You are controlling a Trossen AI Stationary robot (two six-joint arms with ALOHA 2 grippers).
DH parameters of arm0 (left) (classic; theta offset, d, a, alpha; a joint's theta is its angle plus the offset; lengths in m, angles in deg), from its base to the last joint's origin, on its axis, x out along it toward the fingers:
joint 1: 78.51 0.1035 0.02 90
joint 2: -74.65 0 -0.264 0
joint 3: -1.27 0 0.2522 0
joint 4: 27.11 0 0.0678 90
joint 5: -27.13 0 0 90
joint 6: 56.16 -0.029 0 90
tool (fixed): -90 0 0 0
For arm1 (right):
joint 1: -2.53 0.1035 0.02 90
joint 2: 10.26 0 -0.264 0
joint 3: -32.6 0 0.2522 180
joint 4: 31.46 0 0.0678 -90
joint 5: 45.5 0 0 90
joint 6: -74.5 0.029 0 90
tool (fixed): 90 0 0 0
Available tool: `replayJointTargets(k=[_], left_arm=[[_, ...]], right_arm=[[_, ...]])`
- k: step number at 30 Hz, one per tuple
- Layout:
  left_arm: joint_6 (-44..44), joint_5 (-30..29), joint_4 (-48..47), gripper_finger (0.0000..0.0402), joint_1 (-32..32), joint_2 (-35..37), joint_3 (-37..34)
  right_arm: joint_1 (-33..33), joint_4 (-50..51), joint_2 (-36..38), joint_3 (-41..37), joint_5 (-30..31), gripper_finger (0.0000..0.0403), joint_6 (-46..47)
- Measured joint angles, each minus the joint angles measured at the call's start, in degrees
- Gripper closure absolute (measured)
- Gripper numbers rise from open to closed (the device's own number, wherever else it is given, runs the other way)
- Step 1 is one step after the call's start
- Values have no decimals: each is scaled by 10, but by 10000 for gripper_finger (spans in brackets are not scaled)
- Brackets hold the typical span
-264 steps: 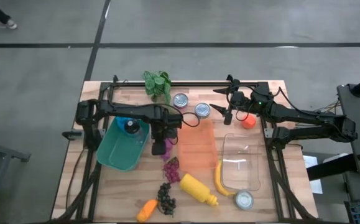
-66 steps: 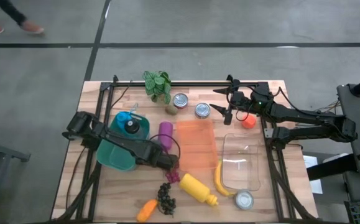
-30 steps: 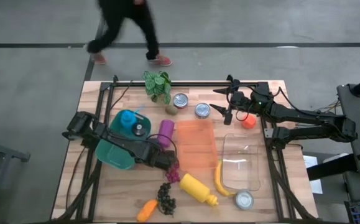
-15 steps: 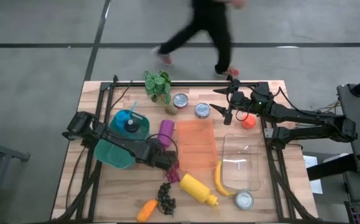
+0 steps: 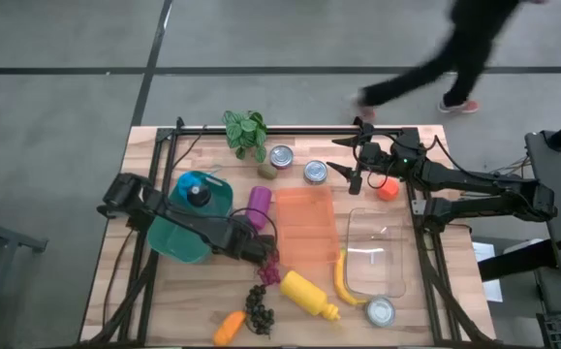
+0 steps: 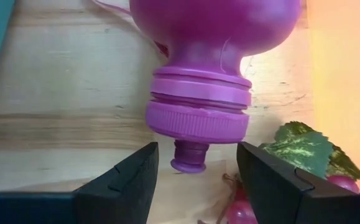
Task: Pick & Place Food Item
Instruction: Put the violet water bottle into the green bin
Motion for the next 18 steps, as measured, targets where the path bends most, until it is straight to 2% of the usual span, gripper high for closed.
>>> replayJointTargets(k=[10,13,18], left_arm=[[9,2,-4,181,5,17,2],[0,4,-14,181,5,15,24],[-7,4,-93,181,5,1,83]], right_arm=[[0,0,0,0,0,97,0],[0,0,0,0,0,97,0],[0,0,0,0,0,97,0]])
